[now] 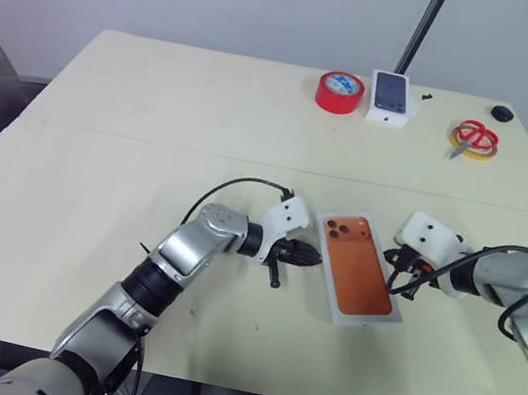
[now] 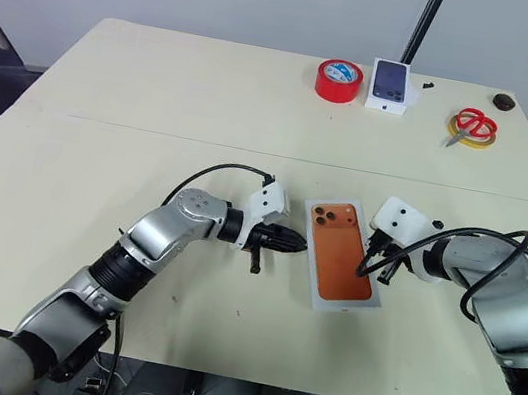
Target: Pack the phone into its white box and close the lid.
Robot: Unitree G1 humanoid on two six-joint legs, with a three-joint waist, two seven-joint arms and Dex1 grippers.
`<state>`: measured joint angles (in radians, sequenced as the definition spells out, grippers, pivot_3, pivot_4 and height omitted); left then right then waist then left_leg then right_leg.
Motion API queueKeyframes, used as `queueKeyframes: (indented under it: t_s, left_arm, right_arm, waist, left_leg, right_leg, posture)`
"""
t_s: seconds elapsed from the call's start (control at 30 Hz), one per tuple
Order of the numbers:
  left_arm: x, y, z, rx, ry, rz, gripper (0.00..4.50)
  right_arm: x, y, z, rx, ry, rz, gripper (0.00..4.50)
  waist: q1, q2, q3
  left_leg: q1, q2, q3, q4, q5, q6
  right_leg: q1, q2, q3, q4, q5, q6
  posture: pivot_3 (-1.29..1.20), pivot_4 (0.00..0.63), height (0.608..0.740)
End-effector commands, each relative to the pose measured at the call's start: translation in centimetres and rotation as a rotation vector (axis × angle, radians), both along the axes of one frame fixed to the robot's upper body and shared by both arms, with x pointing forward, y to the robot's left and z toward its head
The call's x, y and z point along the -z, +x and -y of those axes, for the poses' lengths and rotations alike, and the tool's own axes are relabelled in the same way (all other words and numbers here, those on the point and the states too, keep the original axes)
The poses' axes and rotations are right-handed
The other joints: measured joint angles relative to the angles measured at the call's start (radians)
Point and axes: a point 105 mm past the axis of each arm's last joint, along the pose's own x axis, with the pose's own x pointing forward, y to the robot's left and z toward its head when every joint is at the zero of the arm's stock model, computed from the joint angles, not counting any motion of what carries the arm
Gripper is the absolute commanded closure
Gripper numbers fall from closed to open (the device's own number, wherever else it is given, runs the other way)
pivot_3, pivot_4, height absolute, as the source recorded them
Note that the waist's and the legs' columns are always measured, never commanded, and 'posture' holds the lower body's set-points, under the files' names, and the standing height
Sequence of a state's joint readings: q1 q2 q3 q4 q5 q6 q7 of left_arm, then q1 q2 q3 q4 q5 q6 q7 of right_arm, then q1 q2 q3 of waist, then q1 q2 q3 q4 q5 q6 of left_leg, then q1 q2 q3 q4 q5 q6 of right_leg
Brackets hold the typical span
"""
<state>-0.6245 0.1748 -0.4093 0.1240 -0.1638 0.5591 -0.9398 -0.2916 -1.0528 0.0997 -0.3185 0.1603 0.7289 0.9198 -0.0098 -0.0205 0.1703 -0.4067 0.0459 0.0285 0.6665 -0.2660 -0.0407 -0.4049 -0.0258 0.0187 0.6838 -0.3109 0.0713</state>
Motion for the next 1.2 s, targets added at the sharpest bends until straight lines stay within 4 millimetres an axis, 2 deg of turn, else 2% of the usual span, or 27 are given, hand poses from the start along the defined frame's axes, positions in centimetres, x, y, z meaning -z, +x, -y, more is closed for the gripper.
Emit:
queueKeyframes:
  t_s: [0.03, 0.4, 0.57, 0.73, 0.87, 0.97, 1.07, 1.2]
  left_arm:
    - [-2.0, -0.3, 1.0, 0.029, -0.064, 0.046, 4.05]
    - [-2.0, -0.1, 1.1, 0.02, -0.064, 0.047, 4.05]
    - [-2.0, 0.8, -0.2, -0.036, -0.072, 0.033, 4.05]
    - [-3.8, 2.2, -1.3, -0.107, -0.147, 0.032, 4.05]
    - [-5.2, 3.4, -0.3, -0.142, -0.179, 0.046, 4.05]
    - [-4.4, 3.9, 0.9, -0.139, -0.128, 0.068, 4.05]
    - [-2.1, 3.8, 2.1, -0.107, -0.008, 0.084, 4.05]
    - [0.5, 4.0, 1.6, -0.107, 0.115, 0.11, 4.05]
  right_arm:
    - [-0.9, 0.0, -0.2, -0.019, 0.003, 0.034, 4.49]
    - [-0.4, -0.2, 0.6, 0.004, -0.015, 0.024, 4.49]
    - [-1.9, -0.5, 1.8, 0.026, -0.035, 0.054, 4.49]
    - [-3.5, -2.3, 1.8, -0.016, -0.018, 0.054, 4.49]
    - [-3.2, -3.9, 0.6, -0.069, 0.031, 0.003, 4.49]
    - [-2.4, -4.9, -0.5, -0.1, 0.057, -0.038, 4.49]
    - [-1.1, -5.6, -1.4, -0.099, 0.085, -0.08, 4.49]
    - [0.9, -5.9, -1.5, -0.067, 0.048, -0.109, 4.49]
  waist:
    - [0.0, 0.0, 0.0]
    - [0.001, 0.0, 0.0]
    - [0.0, 0.0, 0.0]
    - [0.0, 0.0, 0.0]
    - [0.001, 0.0, 0.0]
    - [0.003, 0.0, 0.0]
    - [0.001, 0.0, 0.0]
    - [0.0, 0.0, 0.0]
  left_leg:
    - [0.0, 0.0, 0.0, 0.0, 0.0, 0.0]
    - [0.0, 0.0, 0.0, 0.0, 0.0, 0.0]
    - [0.0, 0.0, 0.0, 0.0, 0.0, 0.0]
    - [0.0, 0.0, 0.0, 0.0, 0.0, 0.0]
    - [0.0, 0.0, 0.0, 0.0, 0.0, 0.0]
    - [0.0, -0.001, 0.0, 0.0, 0.0, 0.0]
    - [0.0, -0.001, -0.001, 0.0, 0.0, 0.0]
    - [0.0, -0.001, -0.001, 0.0, 0.0, 0.0]
  right_leg:
    - [0.0, 0.0, 0.0, 0.0, 0.0, 0.0]
    - [0.0, 0.0, 0.0, 0.0, 0.0, 0.0]
    - [0.0, 0.0, 0.0, 0.0, 0.0, 0.0]
    - [0.0, 0.0, 0.0, 0.0, 0.0, 0.0]
    - [0.001, 0.0, 0.0, 0.0, 0.0, 0.0]
    - [0.001, 0.0, 0.0, 0.0, 0.0, 0.0]
    - [0.001, 0.0, -0.001, 0.0, 0.0, 0.0]
    - [0.001, 0.0, -0.001, 0.0, 0.0, 0.0]
  posture:
    - [0.0, 0.15, 0.732]
    - [0.0, 0.15, 0.732]
    - [0.0, 0.15, 0.732]
    - [0.0, 0.15, 0.732]
    - [0.0, 0.15, 0.732]
    - [0.0, 0.15, 0.732]
    - [0.0, 0.15, 0.732]
    - [0.0, 0.15, 0.732]
